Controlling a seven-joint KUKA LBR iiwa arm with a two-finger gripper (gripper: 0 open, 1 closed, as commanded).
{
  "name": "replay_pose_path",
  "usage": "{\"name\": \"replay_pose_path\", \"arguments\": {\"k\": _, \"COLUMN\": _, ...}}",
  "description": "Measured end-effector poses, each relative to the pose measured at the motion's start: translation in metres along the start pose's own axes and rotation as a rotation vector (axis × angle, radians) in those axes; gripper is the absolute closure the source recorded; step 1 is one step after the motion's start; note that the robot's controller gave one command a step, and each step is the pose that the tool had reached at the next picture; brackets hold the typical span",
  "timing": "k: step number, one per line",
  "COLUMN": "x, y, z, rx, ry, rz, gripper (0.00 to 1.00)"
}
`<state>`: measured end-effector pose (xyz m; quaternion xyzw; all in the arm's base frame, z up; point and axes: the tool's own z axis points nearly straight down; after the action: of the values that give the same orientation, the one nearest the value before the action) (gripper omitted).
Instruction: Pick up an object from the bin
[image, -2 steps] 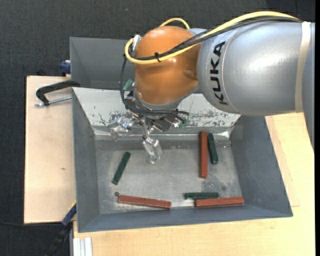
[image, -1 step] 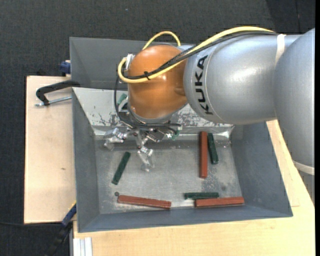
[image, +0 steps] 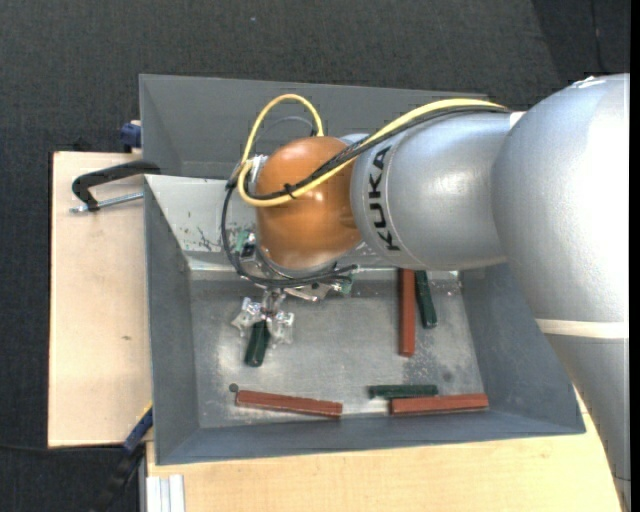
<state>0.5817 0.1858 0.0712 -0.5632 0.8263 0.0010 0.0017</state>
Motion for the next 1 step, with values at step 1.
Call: {"name": "replay_pose_path", "arguments": {"k": 1, "x": 0.0, "y": 0.0001, "z": 0.0, "rx": -0.001, "ry": 0.0, "rz": 0.0, "gripper": 1.0}}
